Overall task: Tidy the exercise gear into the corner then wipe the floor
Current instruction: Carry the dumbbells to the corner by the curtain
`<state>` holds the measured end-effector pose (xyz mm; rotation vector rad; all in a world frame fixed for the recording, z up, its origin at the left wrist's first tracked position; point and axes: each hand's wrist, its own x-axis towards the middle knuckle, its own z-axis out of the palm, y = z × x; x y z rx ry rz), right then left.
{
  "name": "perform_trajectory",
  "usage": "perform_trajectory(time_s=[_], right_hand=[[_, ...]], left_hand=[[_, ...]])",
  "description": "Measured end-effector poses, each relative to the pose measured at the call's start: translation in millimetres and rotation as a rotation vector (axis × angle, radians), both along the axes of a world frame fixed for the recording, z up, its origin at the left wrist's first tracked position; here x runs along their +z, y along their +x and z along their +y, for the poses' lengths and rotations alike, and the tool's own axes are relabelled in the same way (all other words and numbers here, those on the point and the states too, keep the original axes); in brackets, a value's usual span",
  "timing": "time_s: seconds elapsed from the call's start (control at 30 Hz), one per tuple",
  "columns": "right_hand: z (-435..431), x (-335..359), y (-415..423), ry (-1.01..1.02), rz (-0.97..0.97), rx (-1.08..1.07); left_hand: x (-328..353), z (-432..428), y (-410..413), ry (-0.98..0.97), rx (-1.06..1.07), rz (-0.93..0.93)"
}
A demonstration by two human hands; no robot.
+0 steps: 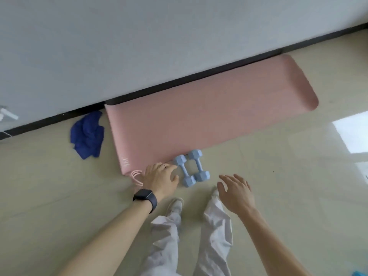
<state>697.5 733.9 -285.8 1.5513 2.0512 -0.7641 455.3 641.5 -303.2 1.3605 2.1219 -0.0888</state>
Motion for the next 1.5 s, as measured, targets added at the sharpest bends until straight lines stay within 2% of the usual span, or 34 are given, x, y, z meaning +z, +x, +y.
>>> perform_trajectory(time_s=[0.27,0.4,0.57,0.7,0.87,0.97,1.1,1.23,1.37,1.5], right_hand=[[74,-147,9,-0.207,-0.034,0.226],[88,-239,9,-0.289,-0.049,0.303],[101,-370,2,-0.36,-0.055,0.304],[109,-466,-10,-0.404,-0.022,0.159],[114,-565,-33,-0.522,0.116,-0.26],[113,-609,-46,-0.559,0.196,-0.39],[109,-632,-51,-0.512,0.288,-0.426],[109,-606,-41,-0.48,0.254,-0.399],[105,-538,-25,-0.49,0.231,-0.401],[101,-424,-15,-0.512,0.23,-0.423]], left_hand=[[-124,14,45,-0.154,0.297,-0.025],[-217,15,64,-0.214,0.471,-0.134],[-353,25,78,-0.304,0.56,-0.252],[-447,39,81,-0.291,0.81,-0.385],[-541,56,80,-0.199,1.058,-0.502],[-584,63,78,-0.102,1.269,-0.634],[-609,63,81,-0.006,1.416,-0.741],[-583,57,79,-0.015,1.439,-0.744],[-521,40,79,-0.083,1.419,-0.746],[-412,26,76,-0.13,1.367,-0.735]])
